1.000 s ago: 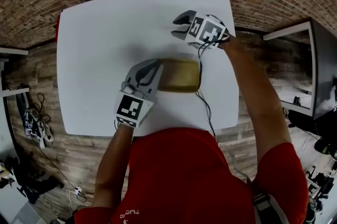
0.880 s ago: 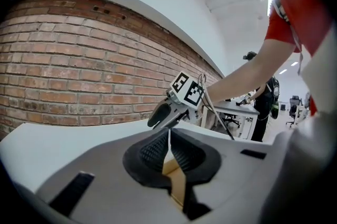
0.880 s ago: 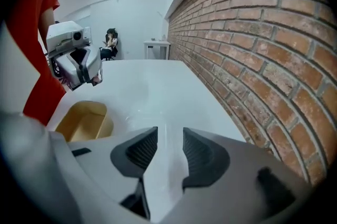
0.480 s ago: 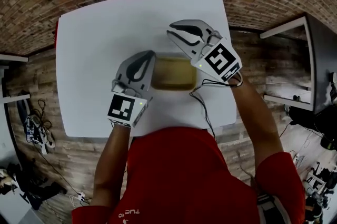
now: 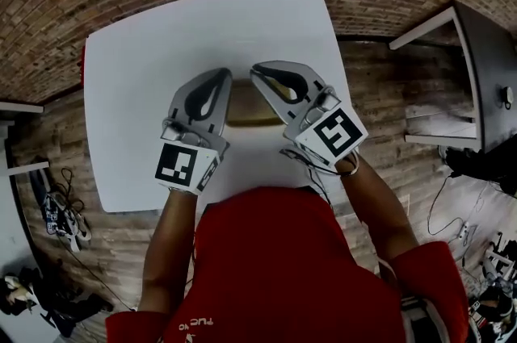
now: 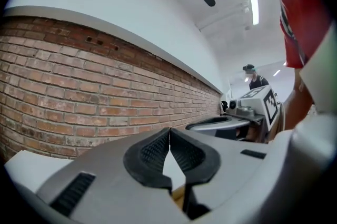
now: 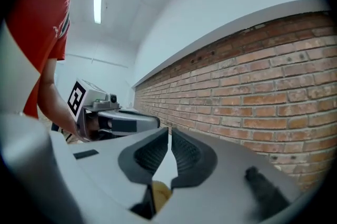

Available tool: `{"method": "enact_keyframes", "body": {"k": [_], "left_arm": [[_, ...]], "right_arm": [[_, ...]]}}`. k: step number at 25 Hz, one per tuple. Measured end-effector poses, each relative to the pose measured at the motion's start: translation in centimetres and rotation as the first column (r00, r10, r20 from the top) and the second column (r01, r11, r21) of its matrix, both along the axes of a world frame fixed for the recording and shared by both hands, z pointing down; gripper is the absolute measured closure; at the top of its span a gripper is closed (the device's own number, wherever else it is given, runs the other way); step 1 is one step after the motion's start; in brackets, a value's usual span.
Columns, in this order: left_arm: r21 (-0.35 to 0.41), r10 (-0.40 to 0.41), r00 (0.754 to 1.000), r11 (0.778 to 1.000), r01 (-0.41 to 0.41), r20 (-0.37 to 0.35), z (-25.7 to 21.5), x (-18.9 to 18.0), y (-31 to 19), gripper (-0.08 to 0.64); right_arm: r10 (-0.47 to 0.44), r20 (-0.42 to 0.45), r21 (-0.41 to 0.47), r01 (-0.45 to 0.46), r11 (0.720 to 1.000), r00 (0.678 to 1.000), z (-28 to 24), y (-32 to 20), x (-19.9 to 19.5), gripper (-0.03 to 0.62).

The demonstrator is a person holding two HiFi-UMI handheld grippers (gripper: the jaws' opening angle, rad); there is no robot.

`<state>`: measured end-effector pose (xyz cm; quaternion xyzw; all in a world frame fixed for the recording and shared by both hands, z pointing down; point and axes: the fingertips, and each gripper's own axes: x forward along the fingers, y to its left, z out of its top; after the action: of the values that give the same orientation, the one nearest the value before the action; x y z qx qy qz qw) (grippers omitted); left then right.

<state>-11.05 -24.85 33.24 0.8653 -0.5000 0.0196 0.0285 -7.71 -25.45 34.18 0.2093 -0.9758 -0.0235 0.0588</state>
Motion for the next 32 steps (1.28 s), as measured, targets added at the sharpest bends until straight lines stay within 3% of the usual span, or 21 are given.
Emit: {"method": "enact_keyframes", "body": {"k": [8,32], "left_arm": [[0.005,0.04,0.999,0.999,-0.04,0.0,-0.1,1.8,2.1,0.546],[0.01,0.06,0.998,0.998,-0.06,-0.019,0.2,3.3,4.1,0.548]], "right_arm": [[0.067,0.05,-0.036,-0.065,0.997,0.997,-0.3,2.6,1.5,0.561],[0.074,0.072,-0.063,-0.07,0.996,0.995,-0.7,4.7,1.6,0.561]]}}
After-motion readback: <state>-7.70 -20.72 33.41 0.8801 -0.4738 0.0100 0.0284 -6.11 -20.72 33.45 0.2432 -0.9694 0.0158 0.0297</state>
